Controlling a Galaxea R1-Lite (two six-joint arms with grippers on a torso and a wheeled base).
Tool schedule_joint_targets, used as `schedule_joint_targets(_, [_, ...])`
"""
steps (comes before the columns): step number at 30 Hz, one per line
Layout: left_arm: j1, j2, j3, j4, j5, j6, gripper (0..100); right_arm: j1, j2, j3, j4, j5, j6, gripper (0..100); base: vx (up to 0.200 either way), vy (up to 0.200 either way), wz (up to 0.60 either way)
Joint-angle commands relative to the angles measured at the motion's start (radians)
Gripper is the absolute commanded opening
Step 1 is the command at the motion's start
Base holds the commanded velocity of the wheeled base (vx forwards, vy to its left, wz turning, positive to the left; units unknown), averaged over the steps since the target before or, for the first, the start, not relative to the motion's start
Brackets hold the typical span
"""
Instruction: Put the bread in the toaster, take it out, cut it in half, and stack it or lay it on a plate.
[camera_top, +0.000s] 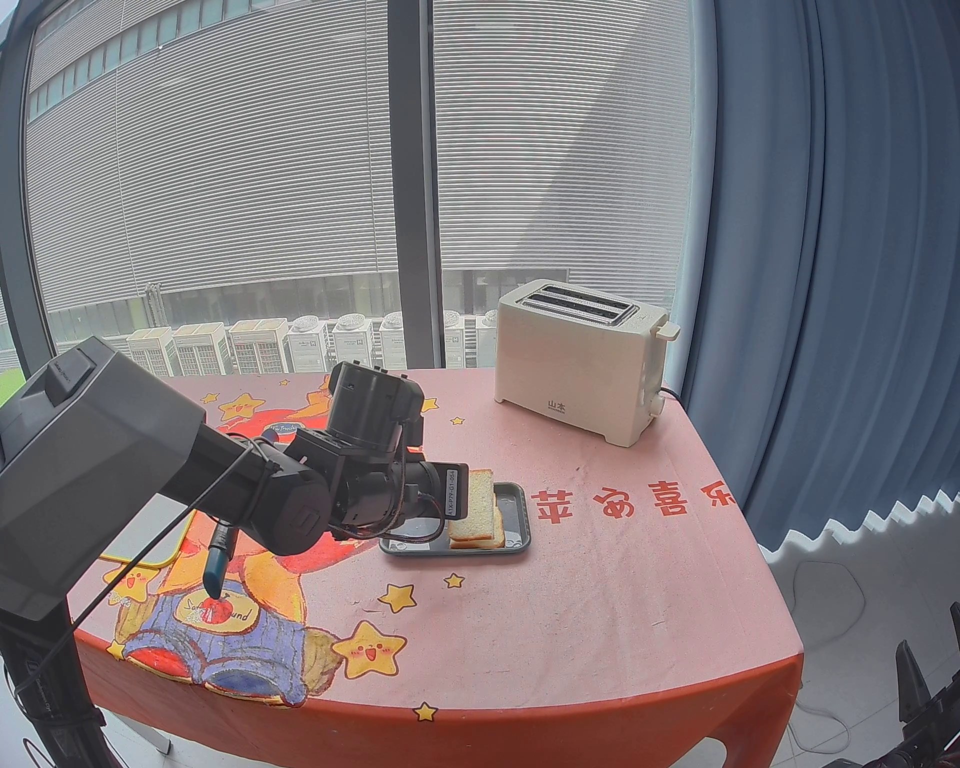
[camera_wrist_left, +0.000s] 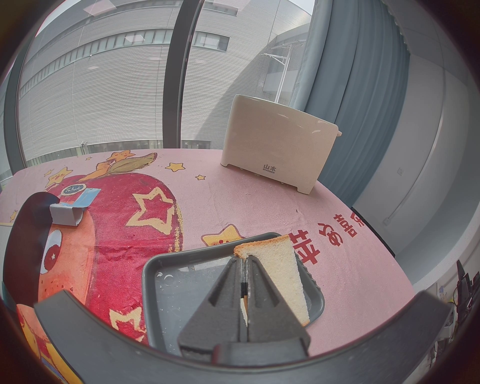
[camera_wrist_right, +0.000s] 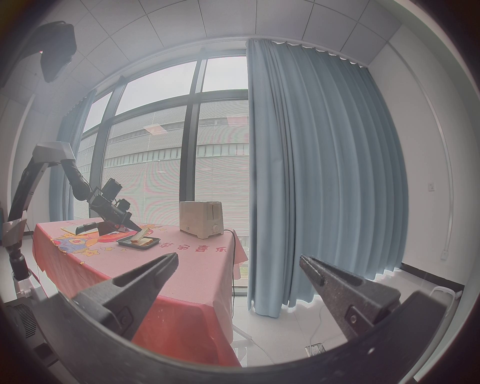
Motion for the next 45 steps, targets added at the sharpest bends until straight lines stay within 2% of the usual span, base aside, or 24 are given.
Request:
schedule_joint_targets(1, [-0.001, -0.001, -0.001, 0.0, 0.0, 0.001, 0, 0.0, -0.01, 0.015, 0.0, 0.001, 0.0, 100, 0.0, 0.0, 0.0])
schedule_joint_targets(12, [-0.005, -0.001, -0.003, -0.002, 0.0, -0.002, 0, 0.0, -0.01, 0.015, 0.0, 0.001, 0.0, 100, 0.0, 0.0, 0.0])
schedule_joint_targets(13, [-0.005, -0.001, -0.003, -0.002, 0.0, -0.002, 100, 0.0, -0.01, 0.015, 0.0, 0.001, 0.0, 100, 0.0, 0.0, 0.0])
schedule_joint_targets(23, [-0.005, -0.001, -0.006, -0.019, 0.0, -0.006, 100, 0.0, -0.01, 0.015, 0.0, 0.001, 0.0, 100, 0.0, 0.0, 0.0])
schedule_joint_targets(28, [-0.007, -0.001, -0.005, -0.022, 0.026, -0.007, 100, 0.0, -0.01, 0.015, 0.0, -0.001, 0.0, 100, 0.0, 0.0, 0.0])
schedule_joint_targets(45, [-0.013, -0.001, -0.005, -0.022, 0.028, -0.004, 100, 0.0, -0.01, 0.015, 0.0, 0.001, 0.0, 100, 0.0, 0.0, 0.0])
